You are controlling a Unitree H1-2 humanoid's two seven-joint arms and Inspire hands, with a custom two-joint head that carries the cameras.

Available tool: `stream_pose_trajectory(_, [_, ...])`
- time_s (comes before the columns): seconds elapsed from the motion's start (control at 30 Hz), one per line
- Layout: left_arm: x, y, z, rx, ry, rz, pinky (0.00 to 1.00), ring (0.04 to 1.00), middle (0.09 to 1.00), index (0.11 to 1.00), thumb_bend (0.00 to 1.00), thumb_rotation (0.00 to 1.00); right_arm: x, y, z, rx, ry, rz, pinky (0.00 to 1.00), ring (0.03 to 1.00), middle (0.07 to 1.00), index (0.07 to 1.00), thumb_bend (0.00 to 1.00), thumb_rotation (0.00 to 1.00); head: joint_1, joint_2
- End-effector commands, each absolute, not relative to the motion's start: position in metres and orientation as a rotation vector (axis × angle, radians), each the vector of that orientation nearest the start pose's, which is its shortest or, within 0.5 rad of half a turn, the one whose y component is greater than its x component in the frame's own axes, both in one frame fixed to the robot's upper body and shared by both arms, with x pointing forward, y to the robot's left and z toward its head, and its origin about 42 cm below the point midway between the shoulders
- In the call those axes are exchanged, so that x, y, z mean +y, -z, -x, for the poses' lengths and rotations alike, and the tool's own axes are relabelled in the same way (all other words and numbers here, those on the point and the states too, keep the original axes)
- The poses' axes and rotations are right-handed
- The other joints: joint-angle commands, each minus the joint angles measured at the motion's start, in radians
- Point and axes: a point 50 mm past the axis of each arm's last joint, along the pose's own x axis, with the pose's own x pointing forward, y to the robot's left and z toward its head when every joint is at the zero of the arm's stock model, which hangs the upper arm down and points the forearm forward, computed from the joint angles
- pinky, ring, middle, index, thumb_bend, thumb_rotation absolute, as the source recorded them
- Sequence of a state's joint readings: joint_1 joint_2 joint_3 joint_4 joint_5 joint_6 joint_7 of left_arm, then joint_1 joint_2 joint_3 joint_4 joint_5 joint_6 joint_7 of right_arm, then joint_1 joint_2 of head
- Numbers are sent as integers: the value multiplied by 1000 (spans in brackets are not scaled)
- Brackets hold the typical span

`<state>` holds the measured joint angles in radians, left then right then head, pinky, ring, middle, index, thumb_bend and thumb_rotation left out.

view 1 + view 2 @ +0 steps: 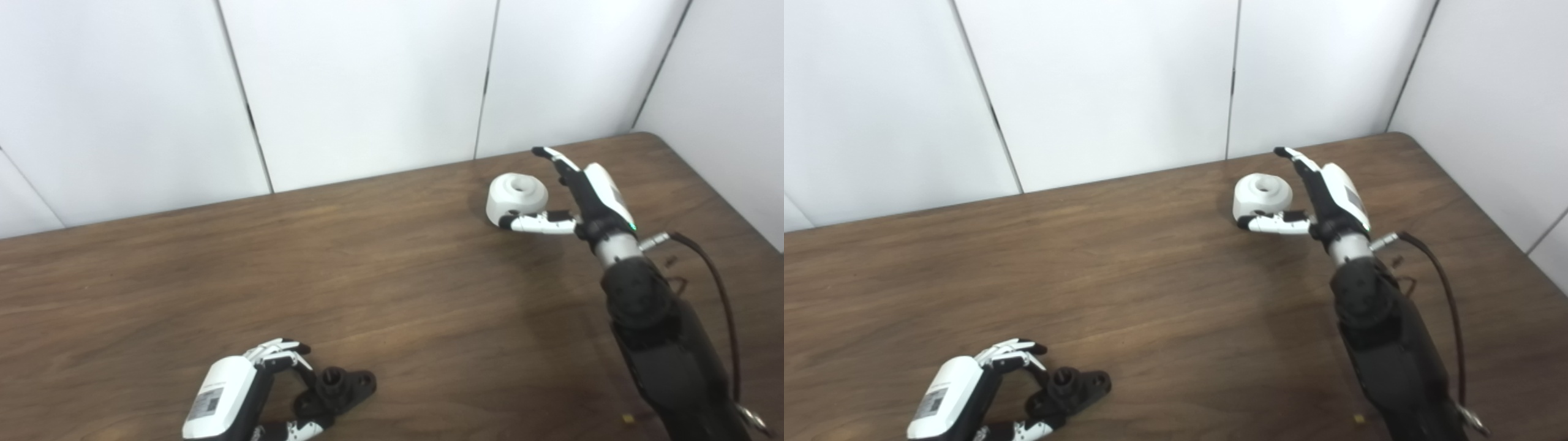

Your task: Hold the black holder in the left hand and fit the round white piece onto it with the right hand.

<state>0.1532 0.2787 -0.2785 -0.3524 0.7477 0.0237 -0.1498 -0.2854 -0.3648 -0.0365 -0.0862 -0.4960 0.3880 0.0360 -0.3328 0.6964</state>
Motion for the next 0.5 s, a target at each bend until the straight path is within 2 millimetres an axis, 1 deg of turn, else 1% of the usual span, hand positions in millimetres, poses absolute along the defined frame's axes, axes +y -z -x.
stream_pose_trajectory(0.0, [226,-129,-214,-93,378,-996,795,838,766,487,517,44,-327,-239,-377,-64,241,855,857,967,942,884,842,359,-2,1])
stream_pose_trajectory(0.07, [228,-130,-215,-92,379,-995,791,838,765,487,517,44,-327,-236,-383,-41,234,859,865,974,946,876,836,354,-5,2])
stream_pose_trajectory(0.23, [231,-131,-214,-96,377,-994,794,835,762,487,517,44,-329,-229,-398,5,226,875,882,982,946,846,840,291,-7,4])
stream_pose_trajectory(0.47, [231,-132,-214,-93,380,-991,770,834,763,487,517,44,-333,-228,-408,44,229,901,883,985,946,844,833,295,-6,6])
